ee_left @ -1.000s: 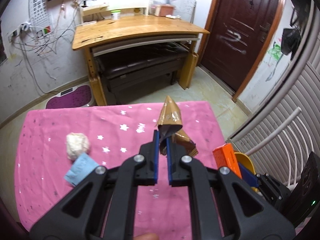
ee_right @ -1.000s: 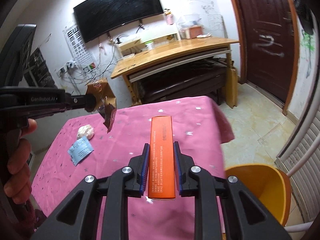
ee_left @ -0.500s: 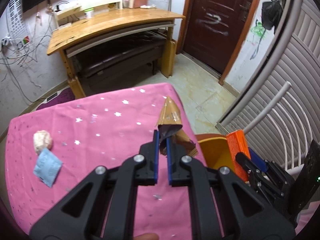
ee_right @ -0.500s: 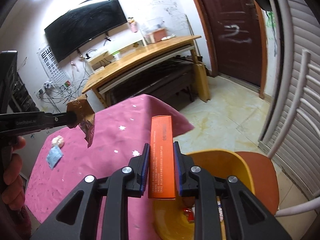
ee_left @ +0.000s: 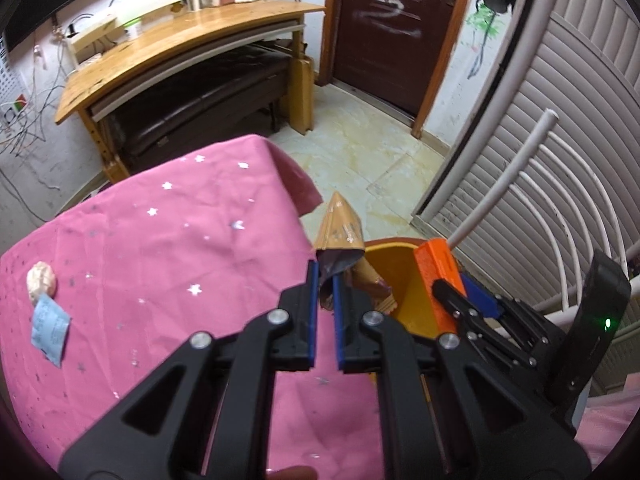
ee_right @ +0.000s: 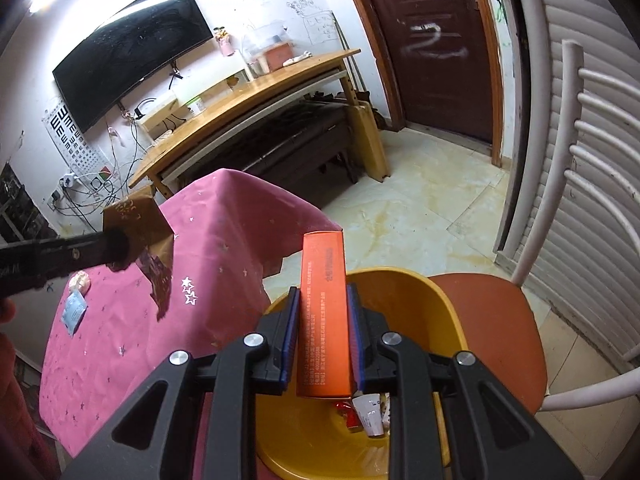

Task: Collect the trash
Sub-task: 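Open both tools to drop the packet and box into the bin, then move both tools back over the tissue ball and blue paper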

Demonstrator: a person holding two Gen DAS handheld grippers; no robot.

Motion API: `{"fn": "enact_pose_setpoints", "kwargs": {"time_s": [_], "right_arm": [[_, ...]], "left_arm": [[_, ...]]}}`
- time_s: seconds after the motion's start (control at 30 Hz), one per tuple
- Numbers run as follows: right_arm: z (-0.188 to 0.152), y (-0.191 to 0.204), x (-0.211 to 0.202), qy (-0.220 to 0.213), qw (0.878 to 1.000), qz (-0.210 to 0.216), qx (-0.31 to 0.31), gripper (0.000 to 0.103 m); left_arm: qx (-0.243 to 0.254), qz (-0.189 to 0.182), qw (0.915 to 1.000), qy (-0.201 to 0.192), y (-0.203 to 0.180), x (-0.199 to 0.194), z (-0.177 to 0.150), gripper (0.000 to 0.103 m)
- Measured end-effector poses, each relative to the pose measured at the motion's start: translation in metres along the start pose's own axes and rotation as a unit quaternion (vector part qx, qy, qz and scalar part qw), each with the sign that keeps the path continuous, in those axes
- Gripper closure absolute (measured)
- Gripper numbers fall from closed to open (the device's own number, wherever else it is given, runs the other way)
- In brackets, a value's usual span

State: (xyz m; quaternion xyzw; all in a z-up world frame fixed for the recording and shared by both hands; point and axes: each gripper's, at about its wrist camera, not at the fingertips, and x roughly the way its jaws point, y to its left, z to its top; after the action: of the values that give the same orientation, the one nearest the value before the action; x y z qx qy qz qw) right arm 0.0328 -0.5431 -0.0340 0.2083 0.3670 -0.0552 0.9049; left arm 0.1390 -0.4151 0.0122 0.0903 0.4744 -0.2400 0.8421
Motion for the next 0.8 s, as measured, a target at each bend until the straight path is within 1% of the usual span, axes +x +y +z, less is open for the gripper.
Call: {"fn": "enact_pose_setpoints", "kwargs": {"time_s": [0.1,0.23,0.3,0.33,0.4,0.47,0.67,0.8], "right_arm": [[0.000,-0.008,0.001,0.002,1.000,-0.003,0.011,0.084],[0.000,-0.015,-0.002,-0.002,1.000,-0.005,0.022,0.073],[0.000,-0.019,-0.006,-0.008,1.000,-0.006,0.029,0.070],[0.000,-0.021,-0.007,-0.011,0.999,-0.006,0.032,0.069],[-0.001,-0.025,-0.009,-0.015,0.999,-0.006,0.037,0.067],[-0.002,-0.025,-0.010,-0.017,0.999,-0.005,0.038,0.067],[-0.001,-0.023,-0.011,-0.018,0.999,-0.002,0.035,0.065],[-0.001,-0.018,-0.011,-0.019,0.999,0.002,0.030,0.063]], "left_arm": [[0.007,-0.002,1.0000,0.003,-0.009,0.003,-0.001,0.097],[0.005,-0.020,0.9996,0.017,-0.018,0.008,-0.001,0.097],[0.006,-0.027,0.9993,0.025,-0.022,0.011,-0.002,0.096],[0.008,-0.030,0.9991,0.029,-0.024,0.013,-0.003,0.092],[0.008,-0.035,0.9987,0.035,-0.027,0.015,-0.004,0.064],[0.007,-0.040,0.9985,0.038,-0.028,0.017,-0.005,0.056],[0.002,-0.035,0.9983,0.046,-0.025,0.022,-0.010,0.056],[-0.013,-0.035,0.9983,0.044,-0.013,0.020,-0.011,0.056]]}}
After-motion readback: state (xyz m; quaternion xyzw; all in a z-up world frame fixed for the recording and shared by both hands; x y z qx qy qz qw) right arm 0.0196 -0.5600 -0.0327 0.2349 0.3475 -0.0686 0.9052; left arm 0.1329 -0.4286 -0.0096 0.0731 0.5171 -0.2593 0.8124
